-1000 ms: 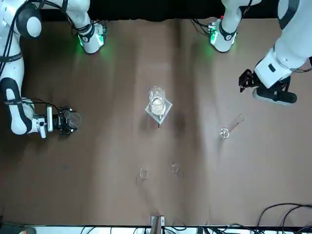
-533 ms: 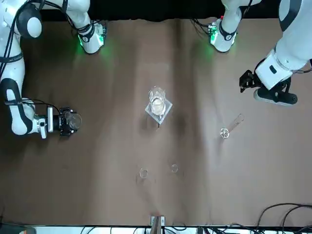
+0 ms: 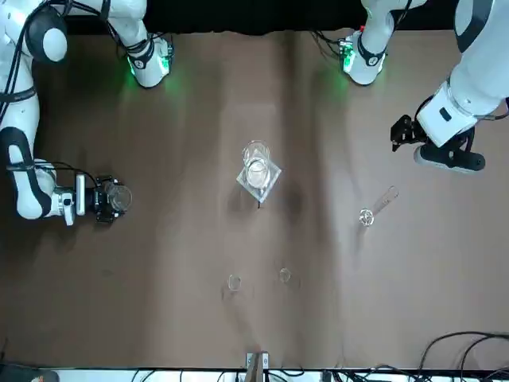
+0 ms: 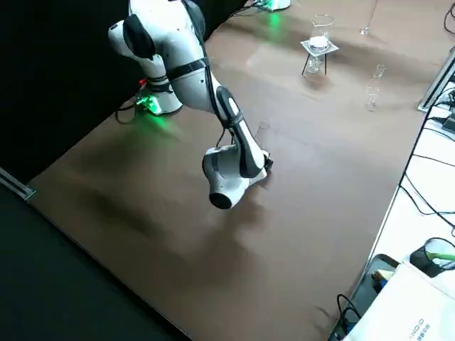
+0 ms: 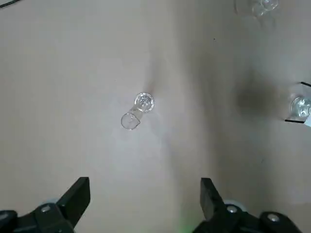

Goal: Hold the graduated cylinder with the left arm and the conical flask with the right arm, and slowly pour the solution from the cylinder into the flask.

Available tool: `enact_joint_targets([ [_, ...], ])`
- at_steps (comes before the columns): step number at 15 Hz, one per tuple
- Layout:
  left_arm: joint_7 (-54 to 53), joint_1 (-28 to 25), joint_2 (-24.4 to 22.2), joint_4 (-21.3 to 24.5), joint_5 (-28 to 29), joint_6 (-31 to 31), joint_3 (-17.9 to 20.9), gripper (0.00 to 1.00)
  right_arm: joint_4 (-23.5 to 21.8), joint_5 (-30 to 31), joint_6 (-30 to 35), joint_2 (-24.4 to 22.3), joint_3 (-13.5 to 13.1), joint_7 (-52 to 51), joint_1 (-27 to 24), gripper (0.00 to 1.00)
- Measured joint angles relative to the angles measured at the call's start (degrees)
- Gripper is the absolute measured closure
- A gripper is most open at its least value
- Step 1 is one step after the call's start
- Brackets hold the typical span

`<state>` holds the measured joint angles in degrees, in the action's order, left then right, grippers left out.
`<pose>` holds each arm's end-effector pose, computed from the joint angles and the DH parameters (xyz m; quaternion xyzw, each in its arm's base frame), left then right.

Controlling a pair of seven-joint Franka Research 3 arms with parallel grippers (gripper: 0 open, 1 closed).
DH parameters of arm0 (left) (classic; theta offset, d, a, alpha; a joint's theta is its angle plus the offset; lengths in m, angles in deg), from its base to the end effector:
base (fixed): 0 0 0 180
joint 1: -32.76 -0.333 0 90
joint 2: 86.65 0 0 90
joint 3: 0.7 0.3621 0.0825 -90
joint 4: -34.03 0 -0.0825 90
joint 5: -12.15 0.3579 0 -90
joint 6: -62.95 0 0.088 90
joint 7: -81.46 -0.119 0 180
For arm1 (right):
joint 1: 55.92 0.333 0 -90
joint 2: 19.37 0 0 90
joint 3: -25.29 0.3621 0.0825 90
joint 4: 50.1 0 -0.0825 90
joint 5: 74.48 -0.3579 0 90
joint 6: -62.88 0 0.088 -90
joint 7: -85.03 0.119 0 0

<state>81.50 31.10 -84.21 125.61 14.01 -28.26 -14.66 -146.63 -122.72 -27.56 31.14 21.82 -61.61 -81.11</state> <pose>0.5314 -0.1088 0.6260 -0.9939 0.1075 0.0226 0.0136 0.5496 -0.1964 0.1233 -0.5887 -0.5961 -0.3168 0.4447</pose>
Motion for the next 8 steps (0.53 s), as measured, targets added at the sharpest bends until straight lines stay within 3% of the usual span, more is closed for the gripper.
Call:
enact_joint_targets([
  [8,0.0,-0.04,0.0,-0.01,0.0,-0.29,0.05,0.0,-0.07,-1.01,1.34,0.85,0.09,-0.92,-2.87,0.01],
])
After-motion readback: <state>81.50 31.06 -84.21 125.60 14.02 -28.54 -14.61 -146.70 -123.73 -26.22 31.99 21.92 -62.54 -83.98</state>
